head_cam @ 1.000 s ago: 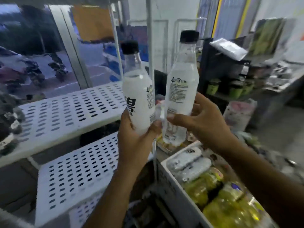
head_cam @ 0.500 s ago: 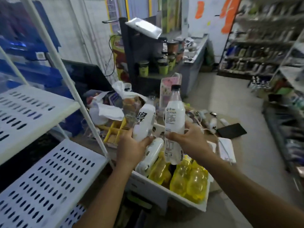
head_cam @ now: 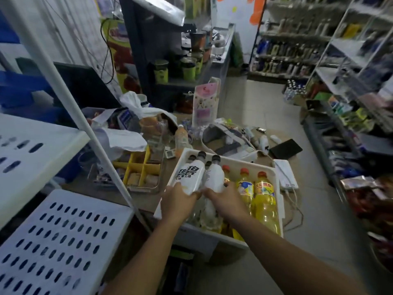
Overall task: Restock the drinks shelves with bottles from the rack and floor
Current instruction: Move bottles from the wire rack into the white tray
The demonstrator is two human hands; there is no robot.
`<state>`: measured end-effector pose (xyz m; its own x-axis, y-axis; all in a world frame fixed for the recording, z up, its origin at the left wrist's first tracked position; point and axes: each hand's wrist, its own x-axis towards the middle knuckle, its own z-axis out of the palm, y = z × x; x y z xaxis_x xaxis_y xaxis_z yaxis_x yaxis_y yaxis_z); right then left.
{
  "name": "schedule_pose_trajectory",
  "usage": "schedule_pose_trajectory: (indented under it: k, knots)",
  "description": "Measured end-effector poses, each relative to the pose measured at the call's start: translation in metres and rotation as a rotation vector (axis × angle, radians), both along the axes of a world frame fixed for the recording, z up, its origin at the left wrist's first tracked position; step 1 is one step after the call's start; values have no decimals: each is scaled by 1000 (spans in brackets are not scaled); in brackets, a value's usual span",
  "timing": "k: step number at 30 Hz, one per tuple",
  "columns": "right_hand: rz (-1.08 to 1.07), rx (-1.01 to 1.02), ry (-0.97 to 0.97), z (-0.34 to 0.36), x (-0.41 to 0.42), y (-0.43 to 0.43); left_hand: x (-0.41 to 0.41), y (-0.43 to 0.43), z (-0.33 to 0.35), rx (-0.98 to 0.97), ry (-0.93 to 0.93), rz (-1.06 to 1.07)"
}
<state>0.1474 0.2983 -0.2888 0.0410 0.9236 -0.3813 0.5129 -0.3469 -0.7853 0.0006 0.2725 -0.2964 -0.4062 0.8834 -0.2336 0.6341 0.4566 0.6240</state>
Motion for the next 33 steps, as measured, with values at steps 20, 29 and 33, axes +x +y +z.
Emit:
schedule_pose_trajectory:
  k: [20, 29, 33]
  knots:
    - [92, 133, 26, 1, -5, 15, -3, 5, 13, 15, -16, 55]
    - [665, 577, -600, 63, 0, 28, -4, -23, 86, -16, 539, 268]
    - [825, 795, -582, 108, -10, 18, 12, -50, 124, 65, 750, 411]
